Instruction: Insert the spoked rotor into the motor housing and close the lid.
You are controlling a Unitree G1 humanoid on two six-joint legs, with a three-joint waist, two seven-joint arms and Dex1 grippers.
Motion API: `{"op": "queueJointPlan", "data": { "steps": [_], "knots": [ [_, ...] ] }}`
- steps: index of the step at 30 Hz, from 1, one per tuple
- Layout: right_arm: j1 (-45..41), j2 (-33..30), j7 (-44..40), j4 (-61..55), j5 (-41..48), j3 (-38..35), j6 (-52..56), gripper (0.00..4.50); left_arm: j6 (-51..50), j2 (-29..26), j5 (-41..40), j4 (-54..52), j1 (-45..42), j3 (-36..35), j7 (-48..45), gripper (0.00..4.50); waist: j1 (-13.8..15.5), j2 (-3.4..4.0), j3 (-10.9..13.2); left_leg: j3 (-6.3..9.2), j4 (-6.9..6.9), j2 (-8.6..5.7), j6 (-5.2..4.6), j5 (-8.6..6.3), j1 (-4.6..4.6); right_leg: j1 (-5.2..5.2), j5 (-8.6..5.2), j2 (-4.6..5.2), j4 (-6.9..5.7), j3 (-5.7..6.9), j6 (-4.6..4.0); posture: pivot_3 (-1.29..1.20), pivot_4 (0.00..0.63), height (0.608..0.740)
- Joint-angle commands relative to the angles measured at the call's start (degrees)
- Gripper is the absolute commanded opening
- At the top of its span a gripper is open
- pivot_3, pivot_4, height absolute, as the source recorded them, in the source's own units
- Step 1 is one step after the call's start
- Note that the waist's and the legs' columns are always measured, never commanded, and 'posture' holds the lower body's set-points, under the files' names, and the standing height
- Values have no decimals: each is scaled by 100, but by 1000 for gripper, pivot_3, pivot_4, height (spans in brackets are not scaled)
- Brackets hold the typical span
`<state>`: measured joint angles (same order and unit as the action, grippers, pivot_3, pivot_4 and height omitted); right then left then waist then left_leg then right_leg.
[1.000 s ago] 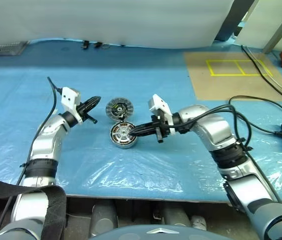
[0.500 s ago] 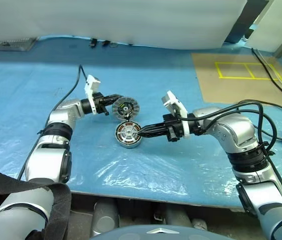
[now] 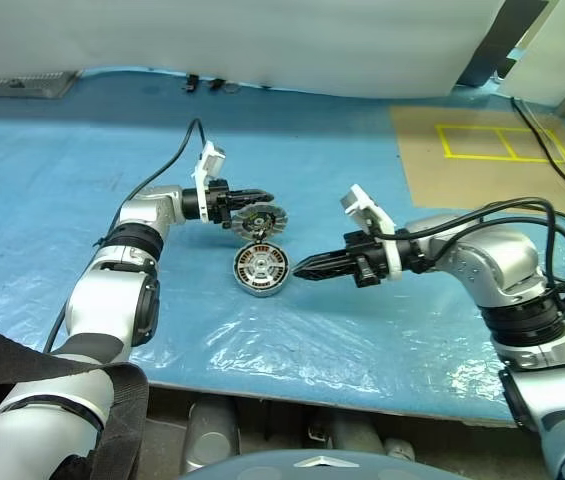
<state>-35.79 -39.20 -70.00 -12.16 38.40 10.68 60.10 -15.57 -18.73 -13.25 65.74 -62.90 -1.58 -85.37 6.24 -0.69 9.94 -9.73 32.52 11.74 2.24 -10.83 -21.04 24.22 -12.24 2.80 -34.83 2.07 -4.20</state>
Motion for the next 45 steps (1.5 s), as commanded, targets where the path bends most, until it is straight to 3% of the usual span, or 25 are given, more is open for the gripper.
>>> {"op": "queueJointPlan", "data": {
  "steps": [1,9,13,22,27,36,45],
  "knots": [
    [-40,-170,-148,-97,269,-264,21,31,62,7,375,-493,205,476,-327,0,0,0,0,1,0,0,0,0,0,0,0,0,0,0,0,0,150,740],
    [-171,-60,41,155,387,-490,-32,31,-41,-46,715,-1739,1078,1160,-426,0,21,1,0,3,-3,9,-1,0,-2,-1,-2,6,2,10,-3,0,150,740],
    [-467,520,700,598,195,-752,-400,31,601,-145,1142,-2253,1616,1484,217,0,-19,15,-8,-3,-7,4,-2,1,2,-11,-2,28,-2,10,-3,0,150,740],
    [-560,1393,1565,1045,-537,-382,-1219,31,572,-121,165,-3943,2349,489,1222,0,-49,24,-12,-6,-8,3,-8,5,0,2,-2,34,-3,17,-3,0,150,740],
    [-672,1747,1803,1510,-1130,-87,-1849,1269,256,-156,-350,-5780,3664,83,1895,0,-117,25,-11,-7,-23,5,-7,5,-11,18,-2,32,1,20,-3,0,150,740],
    [-802,2033,1335,1789,-1463,499,-2005,4485,240,-360,-773,-8056,6193,-561,3012,0,-234,25,-3,-11,-31,8,-8,3,-7,21,-6,30,8,21,-4,0,150,740],
    [-930,2236,1158,2316,-2278,1206,-2671,4485,873,-308,-751,-8497,7054,-903,3759,0,-231,24,-3,-17,-26,8,-10,3,2,16,-6,30,7,10,-3,0,150,740]
  ]
}}
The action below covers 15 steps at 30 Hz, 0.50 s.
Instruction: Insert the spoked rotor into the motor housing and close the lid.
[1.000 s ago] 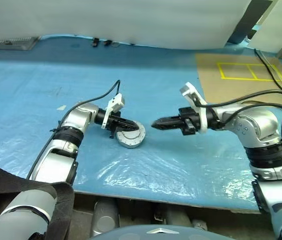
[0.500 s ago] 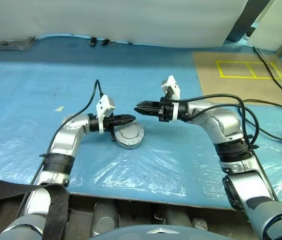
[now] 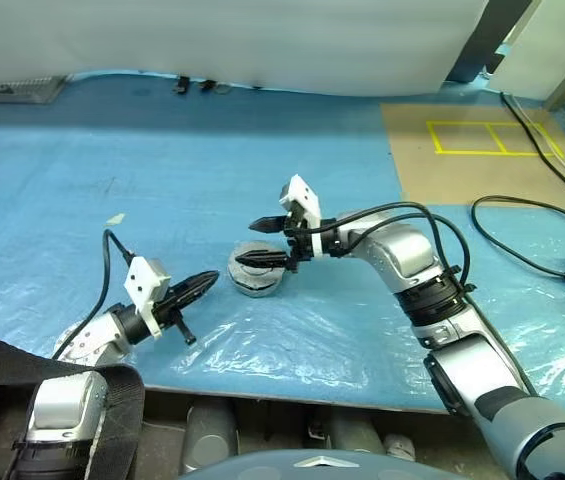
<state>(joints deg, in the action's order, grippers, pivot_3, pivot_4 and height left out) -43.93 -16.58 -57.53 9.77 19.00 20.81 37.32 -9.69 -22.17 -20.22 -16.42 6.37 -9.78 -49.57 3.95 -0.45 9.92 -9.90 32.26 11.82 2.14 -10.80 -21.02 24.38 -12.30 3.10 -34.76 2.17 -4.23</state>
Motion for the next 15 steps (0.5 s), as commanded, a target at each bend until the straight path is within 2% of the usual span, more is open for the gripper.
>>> {"op": "queueJointPlan", "data": {
  "steps": [1,11,14,15],
  "knots": [
    [-111,-24,-109,209,-464,292,-512,4485,346,74,-63,-272,181,-82,239,0,-6,-1,0,-2,0,-1,0,0,1,0,0,0,1,-3,0,0,150,740],
    [-12,12,-198,666,-1252,594,-1262,4485,563,66,-60,-42,224,11,486,0,-15,0,0,-8,0,2,0,-1,11,0,0,-5,-5,-12,1,0,150,740],
    [17,23,-252,621,-1336,611,-1341,3877,527,40,-106,-46,149,10,550,0,-16,0,0,-8,1,3,0,0,14,-2,0,-6,-8,-12,1,0,150,740],
    [39,31,-273,565,-1349,622,-1350,3553,505,22,-103,-49,149,26,556,0,-15,0,0,-8,1,3,-1,0,14,-1,0,-6,-9,-12,1,0,150,740]
  ]
}}
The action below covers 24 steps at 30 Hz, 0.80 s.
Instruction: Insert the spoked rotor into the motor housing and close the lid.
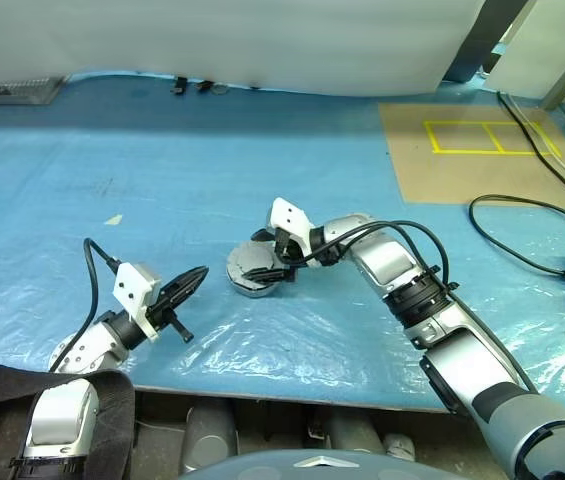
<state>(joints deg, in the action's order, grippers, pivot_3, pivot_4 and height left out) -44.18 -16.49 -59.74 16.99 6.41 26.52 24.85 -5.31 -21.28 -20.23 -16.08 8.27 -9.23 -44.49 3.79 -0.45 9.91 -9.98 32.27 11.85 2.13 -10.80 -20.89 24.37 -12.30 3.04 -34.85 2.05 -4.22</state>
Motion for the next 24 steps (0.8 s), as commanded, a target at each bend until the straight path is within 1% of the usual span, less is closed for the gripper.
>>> {"op": "queueJointPlan", "data": {
  "steps": [1,2,8,14,19,24],
  "knots": [
    [80,29,-67,-195,-99,59,-109,3235,62,-85,-88,-79,-35,-16,49,0,1,0,0,0,0,0,0,0,1,0,0,0,0,0,0,0,150,740],
    [101,43,-72,-240,-133,98,-156,2983,70,-84,-94,-72,-23,-23,59,0,1,0,0,-1,0,0,0,0,1,0,0,0,-1,-1,0,0,150,740],
    [175,58,7,-258,-423,234,-338,2984,134,-75,-99,-14,-13,-18,96,0,-8,0,-1,-3,1,0,0,0,6,0,0,-1,-3,-5,0,0,150,740],
    [89,240,162,-193,-355,4,-94,2984,227,-75,-127,79,-23,-92,152,0,-34,-1,-1,-6,1,0,-2,-1,22,-9,0,-1,-7,-11,0,0,150,740],
    [81,266,221,139,-606,110,-315,2984,302,-85,-122,159,6,-76,140,0,-114,-1,-1,-6,2,-1,-2,-1,26,-12,0,-1,-12,-16,0,0,150,740],
    [192,180,252,359,-845,225,-712,2984,317,-96,-86,159,22,-46,158,0,-128,-1,-2,-7,3,-2,-19,-11,46,-26,0,0,-16,-18,0,0,150,740]
  ]
}}
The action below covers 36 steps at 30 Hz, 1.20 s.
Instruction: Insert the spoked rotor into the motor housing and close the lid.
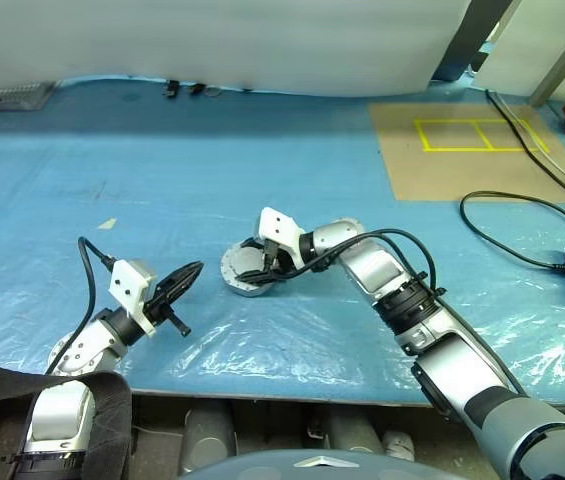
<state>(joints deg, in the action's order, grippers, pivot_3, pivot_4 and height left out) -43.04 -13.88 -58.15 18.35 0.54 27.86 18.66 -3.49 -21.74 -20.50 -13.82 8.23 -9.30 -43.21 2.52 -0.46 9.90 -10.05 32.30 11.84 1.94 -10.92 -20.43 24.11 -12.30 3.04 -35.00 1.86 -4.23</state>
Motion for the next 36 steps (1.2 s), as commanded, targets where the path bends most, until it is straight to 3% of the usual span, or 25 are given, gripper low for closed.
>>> {"op": "queueJointPlan", "data": {
  "steps": [1,6,16,24,29,36],
  "knots": [
    [86,-61,134,258,-281,78,-139,2984,137,-48,-57,-70,26,-32,30,0,0,0,0,0,0,-1,-2,-1,7,-7,0,0,0,-1,0,0,150,740],
    [78,-33,254,498,-414,92,-296,2984,44,27,-47,-37,-223,143,67,0,3,0,0,1,0,-2,-4,-2,44,-36,-2,1,0,-10,3,0,150,740],
    [27,77,343,422,-261,-100,-74,2984,-804,98,453,762,-1744,1177,217,0,4,3,-2,5,2,-5,-4,-2,77,-69,-13,1,-11,-15,25,0,150,740],
    [-24,165,375,275,-89,-291,107,2984,-1804,-363,758,1039,-2125,1903,-171,0,-4,7,-4,6,-1,-8,-3,-2,74,-66,-1,2,-8,-20,1,0,150,740],
    [-34,241,491,163,19,-519,50,4470,-1875,-361,750,1034,-2130,1889,-127,0,0,7,-4,7,1,-8,-3,-2,74,-69,-1,4,-6,-20,2,0,150,740],
    [158,184,303,-243,537,-993,-227,4470,-1867,-485,729,1021,-1994,1731,-137,0,-6,7,-4,6,-7,-7,-3,-2,59,-61,0,3,15,-17,1,0,150,740]
  ]
}}
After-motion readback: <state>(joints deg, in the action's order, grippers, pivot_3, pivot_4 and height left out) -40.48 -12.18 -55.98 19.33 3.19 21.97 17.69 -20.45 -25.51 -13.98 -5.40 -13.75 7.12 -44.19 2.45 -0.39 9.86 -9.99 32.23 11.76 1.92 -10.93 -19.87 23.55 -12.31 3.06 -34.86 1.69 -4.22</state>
